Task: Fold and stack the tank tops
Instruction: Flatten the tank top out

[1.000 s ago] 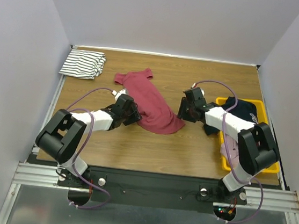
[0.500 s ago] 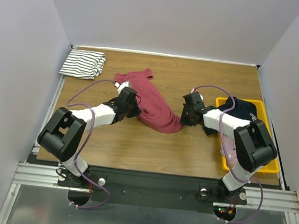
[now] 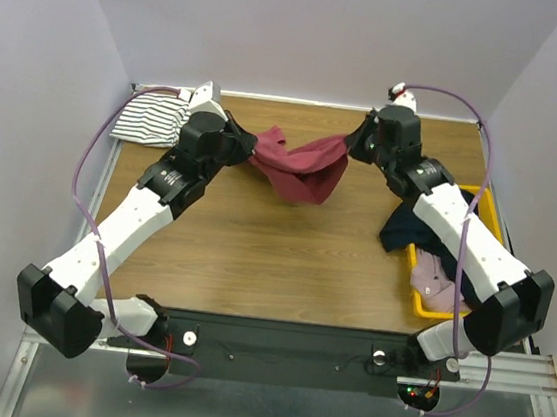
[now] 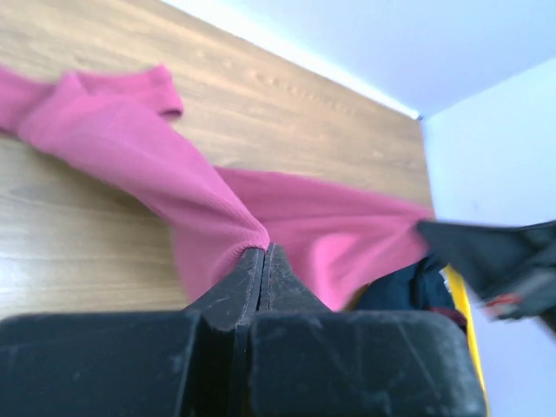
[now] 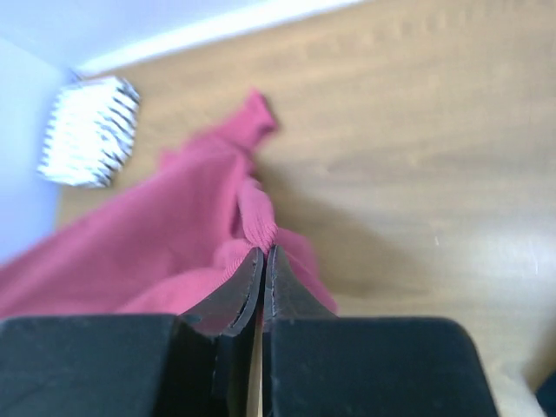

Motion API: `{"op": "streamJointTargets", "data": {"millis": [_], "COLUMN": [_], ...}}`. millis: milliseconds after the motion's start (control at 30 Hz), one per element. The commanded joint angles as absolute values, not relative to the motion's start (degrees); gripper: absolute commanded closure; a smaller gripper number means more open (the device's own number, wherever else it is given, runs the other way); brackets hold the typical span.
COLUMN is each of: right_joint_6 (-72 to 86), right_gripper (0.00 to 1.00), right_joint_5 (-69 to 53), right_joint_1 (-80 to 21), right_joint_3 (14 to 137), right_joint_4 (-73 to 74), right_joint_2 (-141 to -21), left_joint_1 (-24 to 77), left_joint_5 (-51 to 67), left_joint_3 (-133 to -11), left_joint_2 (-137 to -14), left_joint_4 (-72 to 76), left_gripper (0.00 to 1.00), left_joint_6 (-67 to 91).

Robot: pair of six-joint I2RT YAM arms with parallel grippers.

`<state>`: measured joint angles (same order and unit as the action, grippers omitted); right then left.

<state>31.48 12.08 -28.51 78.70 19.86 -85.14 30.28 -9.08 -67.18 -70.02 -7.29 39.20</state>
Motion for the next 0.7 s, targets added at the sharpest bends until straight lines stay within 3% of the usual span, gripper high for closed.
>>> {"op": "streamJointTargets", "data": {"millis": [0,367,533,667], "right_joint_6": [29.7,30.9,31.7,32.7], "right_gripper": [1.00,1.00,1.00,1.00], "right_joint_5": [14.5,11.8,12.9,13.2], "right_joint_1": [-28.0,-27.9,-27.9,-27.2], "right_joint_3": [83.7,78.1,75.9,74.3], "right_joint_4": [22.1,22.5,22.4,22.2], "right_joint_2": [-84.5,-84.5,-88.2,-92.5], "left_joint_1": [29.4,26.6,26.7,26.7], "left_joint_5": [-9.8,-2.0,7.6,8.6], "left_joint_3": [-67.5,-64.1,-64.0,-61.2], "left_joint_2": [-69.1,-70.7,-79.2,-85.3], "left_joint_4": [-11.8,-9.8,-7.3,-2.4], "left_gripper": [1.00,1.00,0.93,0.90], "left_joint_6": [37.4,36.7,35.2,36.6]}}
